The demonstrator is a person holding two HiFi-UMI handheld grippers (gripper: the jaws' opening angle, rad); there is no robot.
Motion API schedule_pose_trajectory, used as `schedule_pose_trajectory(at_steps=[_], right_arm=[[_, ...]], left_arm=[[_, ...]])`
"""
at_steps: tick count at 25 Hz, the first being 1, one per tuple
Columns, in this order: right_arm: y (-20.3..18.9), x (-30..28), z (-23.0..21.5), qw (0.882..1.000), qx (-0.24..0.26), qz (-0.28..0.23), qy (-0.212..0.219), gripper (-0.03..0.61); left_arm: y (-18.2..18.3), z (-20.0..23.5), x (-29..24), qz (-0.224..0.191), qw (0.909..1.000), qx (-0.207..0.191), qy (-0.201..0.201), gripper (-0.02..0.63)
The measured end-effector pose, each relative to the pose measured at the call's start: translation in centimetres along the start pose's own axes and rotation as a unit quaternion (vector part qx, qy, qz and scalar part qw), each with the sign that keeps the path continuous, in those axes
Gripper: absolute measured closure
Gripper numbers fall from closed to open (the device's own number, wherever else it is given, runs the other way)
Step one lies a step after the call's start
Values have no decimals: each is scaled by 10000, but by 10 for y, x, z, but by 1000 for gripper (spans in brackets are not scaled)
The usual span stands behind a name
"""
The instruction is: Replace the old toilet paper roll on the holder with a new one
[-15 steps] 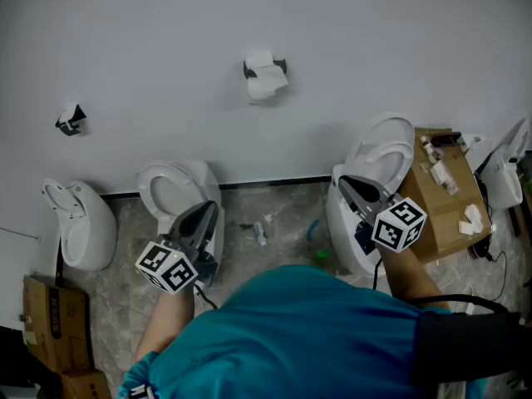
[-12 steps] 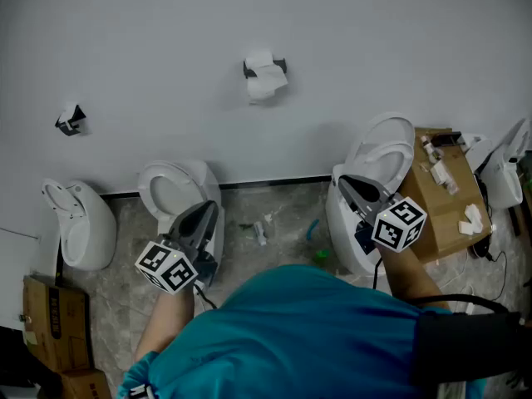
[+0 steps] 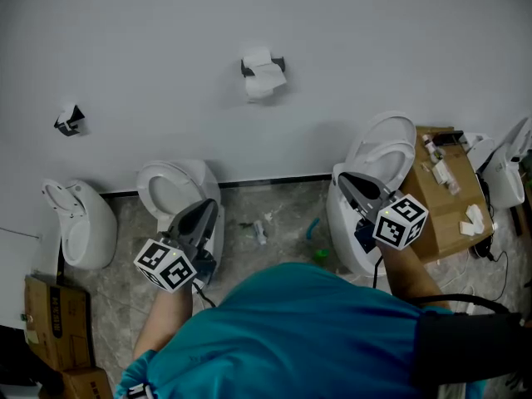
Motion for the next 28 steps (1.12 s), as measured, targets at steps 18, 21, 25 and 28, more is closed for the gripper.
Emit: schedule_pose_trajectory(at_steps=[18,21,25,28], right_arm=[[0,10,-105,9999,-133,-55,-15,575],[1,-27,-118,9999,-130,-67,-6,575],[5,-94,-129,9999,32,-135,-22,575],[18,-159,-144,9994,-33,-323,-122,575]], left_arm=[[-16,-12,-99,176,9998,-47,0,606],[-15,25,-114,165,9999,18,-24,606],[-9,98,-141,225,9995,45,-237,606],[11,168,-171,295,9988,75,-396,606]])
Point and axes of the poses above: the fingertips, and each gripper's own axes: x backward along the fingers, z to its left, y out of its top, the point moved 6 cm from there along x, backward along the fingers, and after that the axes turned 1 degree about z, right-handed, at the moved point
